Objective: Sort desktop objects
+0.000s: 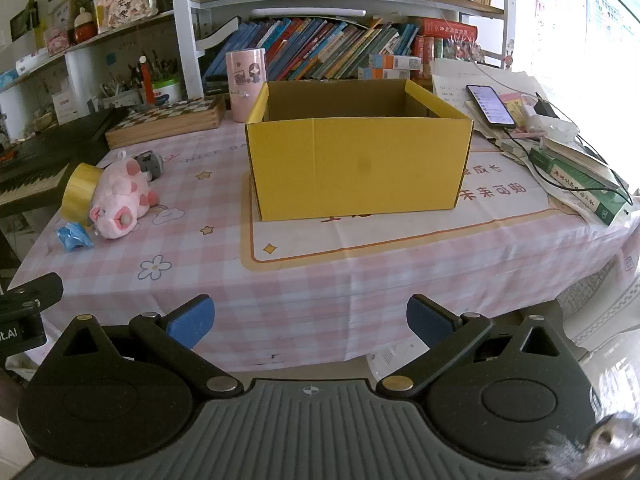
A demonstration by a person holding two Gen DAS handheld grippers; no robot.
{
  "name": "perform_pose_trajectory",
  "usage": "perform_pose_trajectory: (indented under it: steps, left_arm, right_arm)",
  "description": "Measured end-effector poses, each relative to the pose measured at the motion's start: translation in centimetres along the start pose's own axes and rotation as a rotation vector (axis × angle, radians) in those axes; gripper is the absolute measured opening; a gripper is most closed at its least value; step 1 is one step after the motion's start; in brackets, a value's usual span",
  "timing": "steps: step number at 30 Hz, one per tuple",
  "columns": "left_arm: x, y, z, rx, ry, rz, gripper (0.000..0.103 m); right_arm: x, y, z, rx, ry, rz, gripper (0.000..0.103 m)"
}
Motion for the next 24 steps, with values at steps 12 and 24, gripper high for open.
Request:
perform_pose_trajectory:
  steps: [12, 24]
  left_arm:
    - [-0.01, -0.05, 0.00, 0.001, -0.002, 0.001, 0.103]
    - [0.03, -0.06, 0.02, 0.003, -0.012, 0.006, 0.103]
  right_arm:
    - [0.01, -0.03, 0.03, 0.000, 0.001, -0.001, 0.103]
    - [-0.05, -0.01, 0.10, 0.001, 0.001, 0.000, 0.103]
Point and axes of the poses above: each gripper's, at about its wrist camera, not at the fingertips, and z roughly against the way its jaws point, x to its left, y to its underside, the point moved 3 cm from there along -z, roughly the way its jaws point, and after that the axes turned 6 degrees about -z, right-handed, at the moved point
